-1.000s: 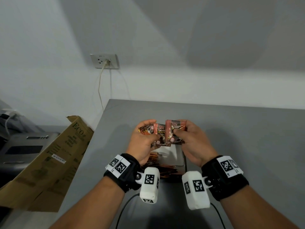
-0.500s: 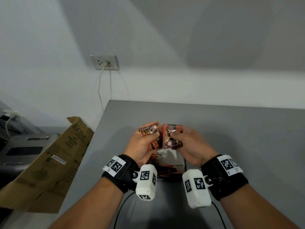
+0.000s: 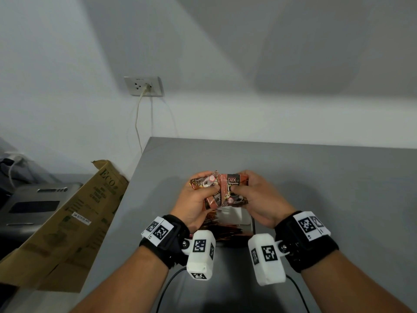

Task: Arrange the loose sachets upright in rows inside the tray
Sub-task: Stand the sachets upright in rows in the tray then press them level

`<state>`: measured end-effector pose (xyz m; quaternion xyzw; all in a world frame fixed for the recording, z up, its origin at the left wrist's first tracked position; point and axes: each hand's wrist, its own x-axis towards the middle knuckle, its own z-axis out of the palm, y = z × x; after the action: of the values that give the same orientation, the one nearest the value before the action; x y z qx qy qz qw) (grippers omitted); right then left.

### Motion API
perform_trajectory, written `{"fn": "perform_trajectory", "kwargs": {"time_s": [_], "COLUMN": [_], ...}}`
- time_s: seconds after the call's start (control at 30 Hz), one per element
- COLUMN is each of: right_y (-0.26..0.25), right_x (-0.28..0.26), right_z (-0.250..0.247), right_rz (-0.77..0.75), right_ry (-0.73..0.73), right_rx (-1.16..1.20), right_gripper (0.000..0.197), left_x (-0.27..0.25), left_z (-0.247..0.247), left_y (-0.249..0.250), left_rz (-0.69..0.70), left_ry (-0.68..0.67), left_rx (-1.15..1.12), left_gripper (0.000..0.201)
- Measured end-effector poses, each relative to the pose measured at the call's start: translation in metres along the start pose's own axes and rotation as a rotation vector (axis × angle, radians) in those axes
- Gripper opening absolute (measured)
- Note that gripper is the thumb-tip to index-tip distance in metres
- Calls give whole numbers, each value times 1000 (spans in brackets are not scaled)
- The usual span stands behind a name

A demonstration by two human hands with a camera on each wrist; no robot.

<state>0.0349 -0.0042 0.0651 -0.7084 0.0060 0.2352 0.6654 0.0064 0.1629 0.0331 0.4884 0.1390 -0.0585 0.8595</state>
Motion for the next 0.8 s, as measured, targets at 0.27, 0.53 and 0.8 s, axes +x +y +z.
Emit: {"fn": "perform_trajectory", "kwargs": {"time_s": [0.27,0.53,0.8], "right_y": [-27,-9,-8], "right_x": [-2,4,5], "right_z": [-9,11,-9], "right_rz": [-187,-3,26], "right_ry": [109,145,124], "right_rx": [-307,332,355], "right_gripper": [17,18,22], "left_x": [11,7,9], "left_z": [-3,15,2], "left_y": [15,4,10], "left_rz": [39,25,-67], "left_ry": [-20,-7,44], "left_rx": [373,61,-57], "left_gripper": [48,49,38]}}
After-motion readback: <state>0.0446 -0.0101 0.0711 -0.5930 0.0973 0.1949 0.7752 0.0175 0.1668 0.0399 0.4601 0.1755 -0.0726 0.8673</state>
